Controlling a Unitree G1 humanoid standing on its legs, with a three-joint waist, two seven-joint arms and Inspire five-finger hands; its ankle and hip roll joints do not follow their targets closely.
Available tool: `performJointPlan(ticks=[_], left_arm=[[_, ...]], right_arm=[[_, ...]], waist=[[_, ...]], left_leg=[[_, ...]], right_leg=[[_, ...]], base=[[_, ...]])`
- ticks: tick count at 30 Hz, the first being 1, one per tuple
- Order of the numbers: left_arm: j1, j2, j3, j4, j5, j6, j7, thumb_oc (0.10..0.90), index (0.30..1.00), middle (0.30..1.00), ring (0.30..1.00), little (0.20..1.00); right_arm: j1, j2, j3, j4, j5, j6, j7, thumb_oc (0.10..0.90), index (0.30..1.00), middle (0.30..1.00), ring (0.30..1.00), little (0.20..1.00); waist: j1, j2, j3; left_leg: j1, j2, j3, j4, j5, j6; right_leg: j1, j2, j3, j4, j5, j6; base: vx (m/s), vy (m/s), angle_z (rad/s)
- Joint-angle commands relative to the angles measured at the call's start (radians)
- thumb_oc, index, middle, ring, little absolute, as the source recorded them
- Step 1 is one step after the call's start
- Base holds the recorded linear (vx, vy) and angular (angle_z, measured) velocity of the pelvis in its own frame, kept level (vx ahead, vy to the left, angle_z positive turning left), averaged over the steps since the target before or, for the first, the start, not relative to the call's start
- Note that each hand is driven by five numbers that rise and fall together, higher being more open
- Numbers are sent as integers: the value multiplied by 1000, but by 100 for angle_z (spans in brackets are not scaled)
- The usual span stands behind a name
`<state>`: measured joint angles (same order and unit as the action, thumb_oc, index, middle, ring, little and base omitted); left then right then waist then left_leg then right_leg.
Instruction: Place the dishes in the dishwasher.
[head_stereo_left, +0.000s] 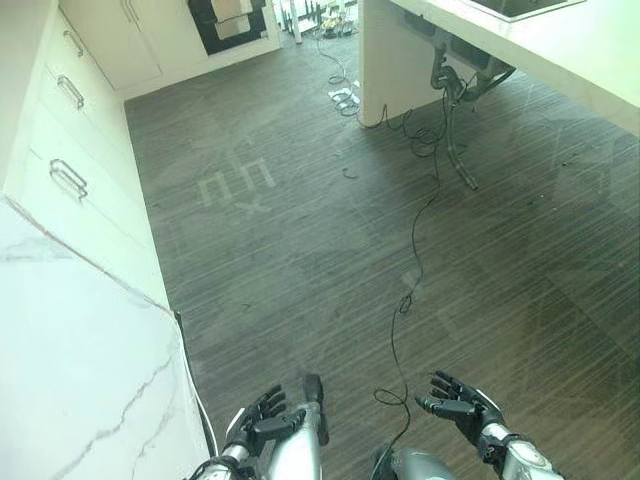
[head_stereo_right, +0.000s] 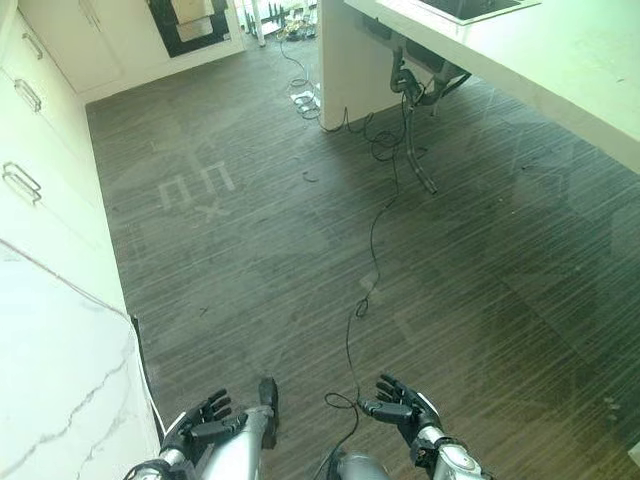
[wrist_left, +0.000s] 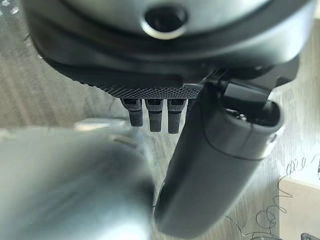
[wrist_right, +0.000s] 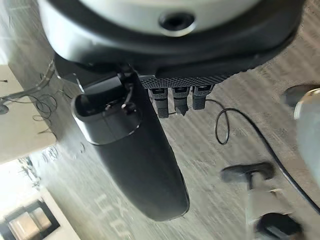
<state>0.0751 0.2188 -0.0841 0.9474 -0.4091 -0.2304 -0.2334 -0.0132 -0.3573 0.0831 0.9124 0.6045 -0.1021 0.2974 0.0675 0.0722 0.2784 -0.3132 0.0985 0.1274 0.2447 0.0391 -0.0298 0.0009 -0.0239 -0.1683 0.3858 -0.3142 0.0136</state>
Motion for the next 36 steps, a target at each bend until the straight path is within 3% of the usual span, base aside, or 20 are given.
performJointPlan(ticks=[1, 2, 4, 6, 7, 8, 9, 12, 14, 16, 17, 20, 22, 24, 26, 27, 28, 31, 35, 36], left_arm=[[-40, 82, -10, -85, 71, -76, -20, 800, 900, 900, 900, 900], [-45, 97, -23, -88, 70, -87, -20, 800, 900, 900, 900, 900], [-46, 114, -35, -99, 61, -92, -10, 800, 900, 900, 900, 900], [-53, 138, -51, -124, 47, -93, 17, 800, 900, 900, 900, 900], [-56, 150, -59, -154, 31, -90, 24, 800, 900, 900, 900, 900], [-55, 154, -57, -176, 33, -81, 25, 800, 900, 900, 900, 900], [-54, 161, -49, -194, 32, -70, 13, 800, 900, 900, 900, 900], [-45, 151, -48, -180, 32, -80, 13, 800, 900, 900, 900, 900], [-26, 123, -55, -152, 26, -94, 21, 800, 900, 900, 900, 900], [-18, 110, -54, -149, 18, -101, 22, 800, 900, 900, 900, 900], [-17, 99, -54, -150, 20, -95, 24, 800, 900, 900, 900, 900], [-19, 76, -53, -168, 19, -89, 22, 800, 900, 900, 900, 900], [-19, 77, -51, -180, 21, -78, 23, 800, 900, 900, 900, 900], [-24, 77, -44, -178, 22, -72, 31, 800, 900, 900, 900, 900], [-28, 77, -35, -158, 29, -72, 45, 800, 900, 900, 900, 900], [-28, 77, -35, -158, 29, -72, 45, 800, 900, 900, 900, 900], [-27, 71, -31, -122, 34, -98, 54, 800, 900, 900, 900, 900], [-17, 63, -29, -120, 46, -102, 53, 800, 900, 900, 900, 900], [-16, 71, -9, -104, 69, -100, 54, 800, 900, 900, 900, 900], [-23, 79, -8, -98, 72, -93, 54, 800, 900, 900, 900, 900]], right_arm=[[-31, 27, -32, -49, 47, -65, 52, 800, 900, 900, 900, 900], [-39, 32, -31, -48, 38, -89, 58, 800, 900, 900, 900, 900], [-46, 36, -19, -62, 54, -92, 66, 800, 900, 900, 900, 900], [-63, 42, 1, -67, 61, -106, 83, 800, 900, 900, 900, 900], [-72, 36, 13, -83, 71, -113, 85, 800, 900, 900, 900, 900], [-70, 31, 14, -102, 75, -111, 81, 800, 900, 900, 900, 900], [-64, 12, 8, -126, 98, -98, 92, 800, 900, 900, 900, 900], [-62, 18, 6, -122, 96, -99, 96, 800, 900, 900, 900, 900], [-63, 18, 6, -106, 98, -96, 95, 800, 900, 900, 900, 900], [-66, 16, 10, -102, 98, -100, 88, 800, 900, 900, 900, 900], [-65, 11, 12, -112, 82, -96, 73, 800, 900, 900, 900, 900], [-60, -16, 12, -109, 72, -117, 79, 800, 900, 900, 900, 900], [-51, -22, 0, -113, 70, -125, 85, 800, 900, 900, 900, 900], [-43, -29, -9, -123, 73, -143, 98, 800, 900, 900, 900, 900], [-54, -27, 0, -138, 60, -142, 99, 800, 900, 900, 900, 900], [-54, -27, 0, -138, 60, -142, 99, 800, 900, 900, 900, 900], [-64, -20, 22, -159, 63, -144, 80, 800, 900, 900, 900, 900], [-68, -15, 41, -178, 84, -161, 44, 800, 900, 900, 900, 900], [-77, -5, 43, -181, 97, -144, 23, 800, 900, 900, 900, 900], [-76, 2, 37, -178, 113, -131, 22, 800, 900, 900, 900, 900]], waist=[[-3, -26, -88], [-13, -20, -85], [-14, -5, -80], [-21, 0, -58], [-50, 4, -38], [-64, 3, -34], [-90, -40, -18], [-100, -51, -17], [-114, -38, -36], [-117, -41, -51], [-103, -57, -57], [-80, -76, -48], [-75, -82, -43], [-60, -83, -36], [-46, -81, -37], [-46, -81, -37], [-26, -57, -37], [6, -26, -42], [16, -31, -61], [13, -35, -68]], left_leg=[[41, -51, -21, 55, -149, 26], [72, -76, -28, 55, -170, 54], [100, -84, -31, 55, -191, 79], [157, -95, -23, 55, -226, 98], [197, -105, -46, 55, -243, 96], [207, -110, -60, 55, -249, 90], [265, -156, -73, 55, -289, 80], [316, -170, -82, 55, -329, 83], [396, -166, -118, 55, -362, 75], [441, -165, -114, 55, -324, 60], [487, -155, -85, 79, -175, 23], [259, -140, -57, 522, -42, -35], [158, -112, -36, 640, -23, -39], [69, -133, -15, 575, -45, -22], [97, -142, 2, 342, -65, -1], [97, -142, 2, 342, -65, -1], [86, -104, -29, 55, -67, -10], [-68, -33, -66, 55, -50, -47], [-16, -73, -74, 55, -69, -13], [7, -89, -80, 55, -90, 5]], right_leg=[[230, -65, -35, -84, 157, 126], [161, -87, -38, 69, 228, 149], [78, -112, -55, 248, 294, 154], [-31, -122, -74, 343, 297, 140], [-102, -40, -81, 245, 261, 126], [-113, -10, -77, 145, 265, 115], [-199, -69, -96, -86, 275, 116], [-263, -114, -96, -86, 323, 143], [-235, -77, -41, -86, 288, 103], [-212, -62, -18, -86, 260, 81], [-165, -64, 1, -86, 215, 59], [-88, -73, 5, -86, 165, 17], [-57, -73, -2, -86, 145, 2], [-32, -67, 7, -86, 126, 3], [-15, -54, 30, -86, 104, 13], [-15, -54, 30, -86, 104, 13], [21, -24, 49, -86, 68, 30], [80, -6, 53, -86, 27, 41], [175, -44, 73, -86, -16, 82], [208, -49, 75, -86, 15, 92]], base=[[434, 381, -8], [308, 324, 5], [205, 258, 19], [363, 150, -6], [476, -55, -57], [795, -239, -14], [648, -196, 23], [470, -100, 57], [790, -162, 31], [627, -130, -31], [555, -128, -21], [375, -103, -18], [296, -61, -22], [434, 39, -16], [395, 143, -26], [583, 316, -66], [655, 391, -67], [574, 358, -53], [448, 346, -37], [400, 285, -67]])
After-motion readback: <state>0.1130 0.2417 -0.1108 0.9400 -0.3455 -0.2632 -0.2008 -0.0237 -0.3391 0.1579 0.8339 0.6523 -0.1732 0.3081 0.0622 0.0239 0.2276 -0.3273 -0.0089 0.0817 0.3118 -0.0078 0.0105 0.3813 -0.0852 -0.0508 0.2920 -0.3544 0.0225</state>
